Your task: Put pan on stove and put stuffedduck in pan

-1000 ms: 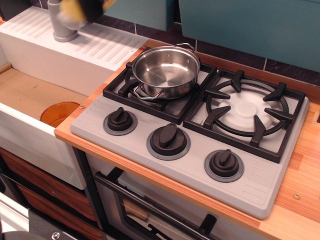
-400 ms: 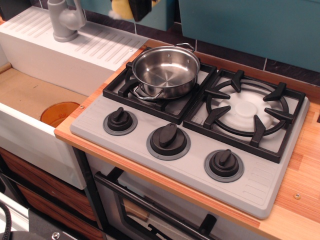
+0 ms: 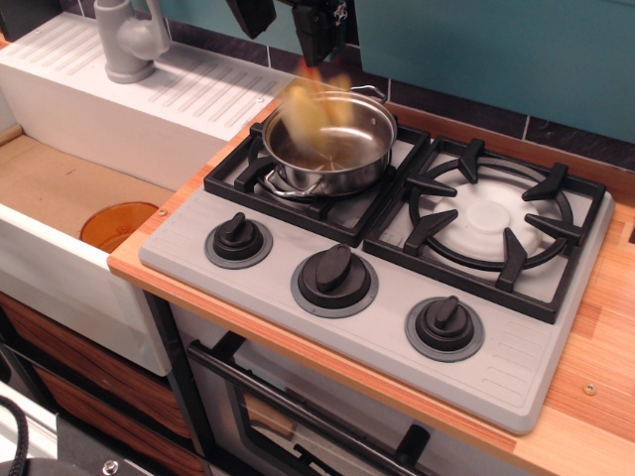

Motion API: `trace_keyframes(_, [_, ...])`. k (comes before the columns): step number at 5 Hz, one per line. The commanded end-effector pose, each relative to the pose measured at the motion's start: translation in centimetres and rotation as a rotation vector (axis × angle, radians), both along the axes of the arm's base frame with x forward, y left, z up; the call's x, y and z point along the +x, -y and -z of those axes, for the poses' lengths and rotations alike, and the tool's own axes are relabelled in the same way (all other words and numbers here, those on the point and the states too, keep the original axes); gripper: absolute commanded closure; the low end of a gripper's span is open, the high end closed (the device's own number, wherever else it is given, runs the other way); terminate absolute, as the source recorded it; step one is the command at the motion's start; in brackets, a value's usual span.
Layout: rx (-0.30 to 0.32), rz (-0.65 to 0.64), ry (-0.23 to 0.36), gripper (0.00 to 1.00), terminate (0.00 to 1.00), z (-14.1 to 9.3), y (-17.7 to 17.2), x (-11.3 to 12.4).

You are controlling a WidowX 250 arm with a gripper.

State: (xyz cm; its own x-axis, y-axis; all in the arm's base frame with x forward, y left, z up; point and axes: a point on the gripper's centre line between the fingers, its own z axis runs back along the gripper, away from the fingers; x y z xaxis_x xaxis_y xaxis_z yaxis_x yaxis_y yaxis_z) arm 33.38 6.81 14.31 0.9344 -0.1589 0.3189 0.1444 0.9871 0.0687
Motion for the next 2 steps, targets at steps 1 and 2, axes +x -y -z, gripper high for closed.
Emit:
trace_keyframes(1, [0.023, 0.01, 0.027, 0.0, 0.0, -1.93, 0.9, 0.98])
trace_keyframes(2, [0.016, 0.018, 0.003, 0.0, 0.0, -2.3, 1.69, 1.06])
